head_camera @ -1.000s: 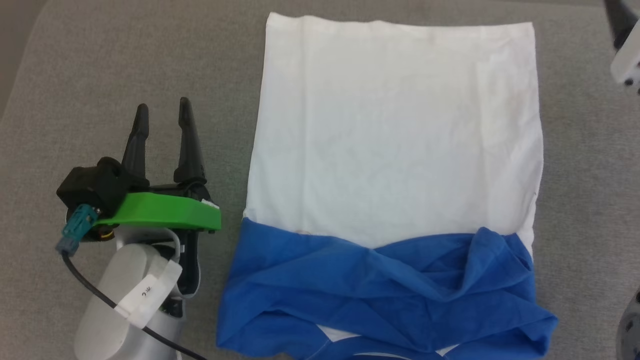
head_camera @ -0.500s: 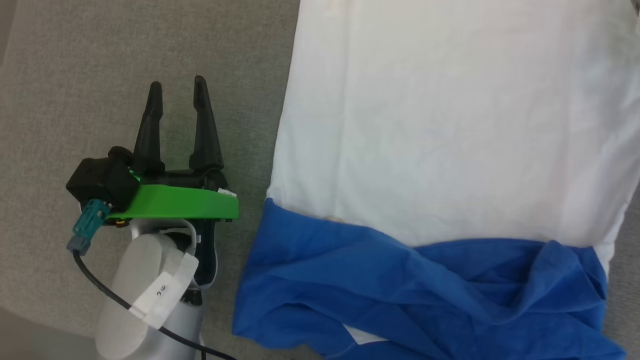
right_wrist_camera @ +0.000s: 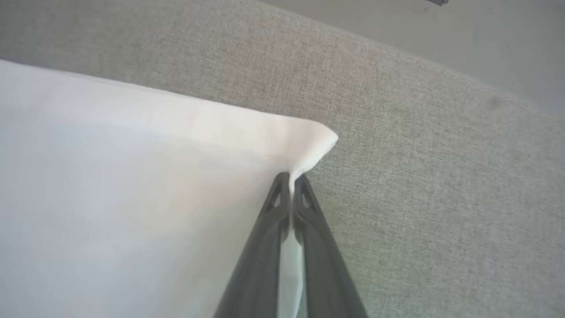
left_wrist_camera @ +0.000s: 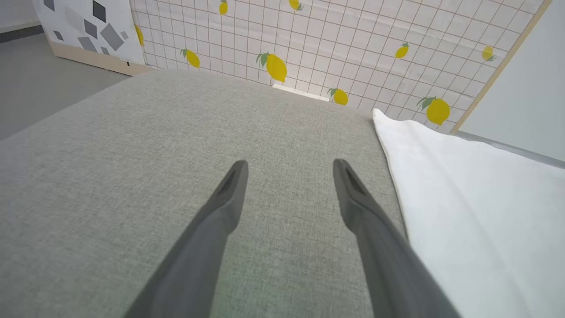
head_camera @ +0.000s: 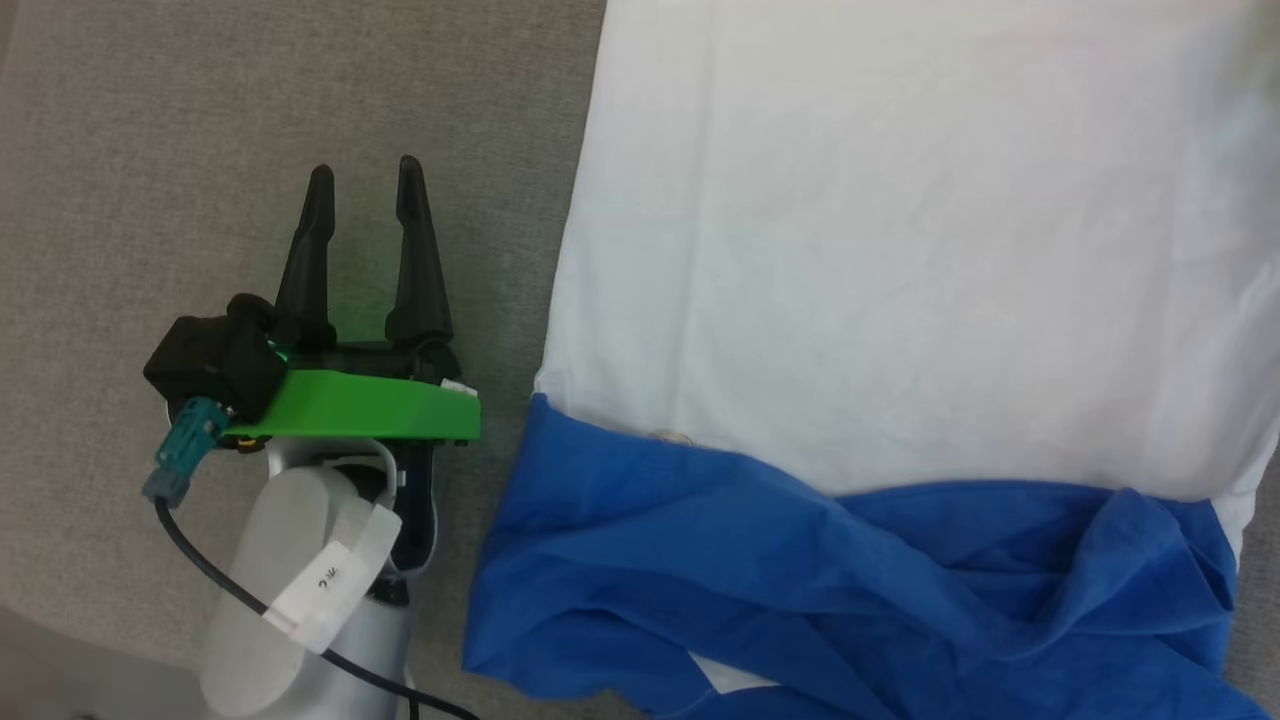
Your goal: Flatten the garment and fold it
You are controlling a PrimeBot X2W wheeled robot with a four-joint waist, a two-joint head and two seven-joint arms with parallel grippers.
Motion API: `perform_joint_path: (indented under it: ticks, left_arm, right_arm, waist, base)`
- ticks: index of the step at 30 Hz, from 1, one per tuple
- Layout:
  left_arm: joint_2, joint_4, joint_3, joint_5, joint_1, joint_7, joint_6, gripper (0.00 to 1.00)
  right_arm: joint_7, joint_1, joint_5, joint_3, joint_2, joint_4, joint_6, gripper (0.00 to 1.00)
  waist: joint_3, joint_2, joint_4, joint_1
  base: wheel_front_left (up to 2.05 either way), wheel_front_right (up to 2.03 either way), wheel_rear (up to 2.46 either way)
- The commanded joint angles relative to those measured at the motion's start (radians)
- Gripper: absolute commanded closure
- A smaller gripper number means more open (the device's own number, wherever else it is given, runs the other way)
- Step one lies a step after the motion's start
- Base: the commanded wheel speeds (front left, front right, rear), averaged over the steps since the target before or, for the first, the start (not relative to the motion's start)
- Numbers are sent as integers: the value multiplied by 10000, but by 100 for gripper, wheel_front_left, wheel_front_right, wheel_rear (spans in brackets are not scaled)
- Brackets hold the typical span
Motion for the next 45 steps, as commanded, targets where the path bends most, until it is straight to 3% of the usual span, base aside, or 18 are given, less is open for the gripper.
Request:
perform_joint_path:
  ticks: [1, 7, 14, 24, 31, 36, 37, 39, 45]
  left_arm:
    - [-36, 69, 57, 3, -249, -36, -98, 0]
    - [307, 0, 225, -637, -1263, 978, -471, 0]
    - [1250, 866, -96, -1165, -4264, 4508, -769, 0]
    - [1782, 3876, -1110, -961, -7721, 8921, -380, 0]
    - [2075, 5179, -1617, -277, -8471, 10072, 171, 0]
    - [2285, 5641, -2040, -171, -8226, 11131, 78, 0]
    - [2256, 5645, -2013, -301, -8121, 11299, 57, 5]
    - [2215, 5519, -1925, -511, -7957, 11321, 1, 100]
    - [2059, 5008, -1407, -1168, -7698, 10590, -173, 100]
  right_arm:
    - [-283, 249, 53, -77, -14, -36, -15, 100]
    - [-1492, 102, 365, 212, 392, -223, -15, 100]
    - [-2100, -91, 888, 1058, 576, -237, -15, 100]
    - [-2631, -212, 1794, 2412, 661, -412, -15, 100]
    - [-2905, -305, 2295, 3017, 496, -549, -15, 100]
    - [-3071, -314, 2517, 3230, 286, -537, -15, 100]
    - [-3091, -316, 2544, 3265, 262, -529, -15, 100]
    - [-3129, -318, 2588, 3325, 225, -509, -15, 100]
    - [-3261, -314, 2635, 3461, 44, -330, -15, 100]
  waist:
    - [-36, 0, -124, -1]
    - [-251, 0, -600, -1]
    - [-202, 0, -1298, -1]
    - [384, 0, -2286, -1]
    - [769, 0, -2689, -1]
    - [897, 0, -2712, -1]
    - [918, 0, -2701, -1]
    - [937, 0, -2684, -1]
    - [746, 0, -2566, -1]
  base:
    - [0, 0, 0]
    - [0, 0, 0]
    - [0, 0, 0]
    - [0, 0, 0]
    - [0, 0, 0]
    - [0, 0, 0]
    - [0, 0, 0]
    - [0, 0, 0]
    - [0, 0, 0]
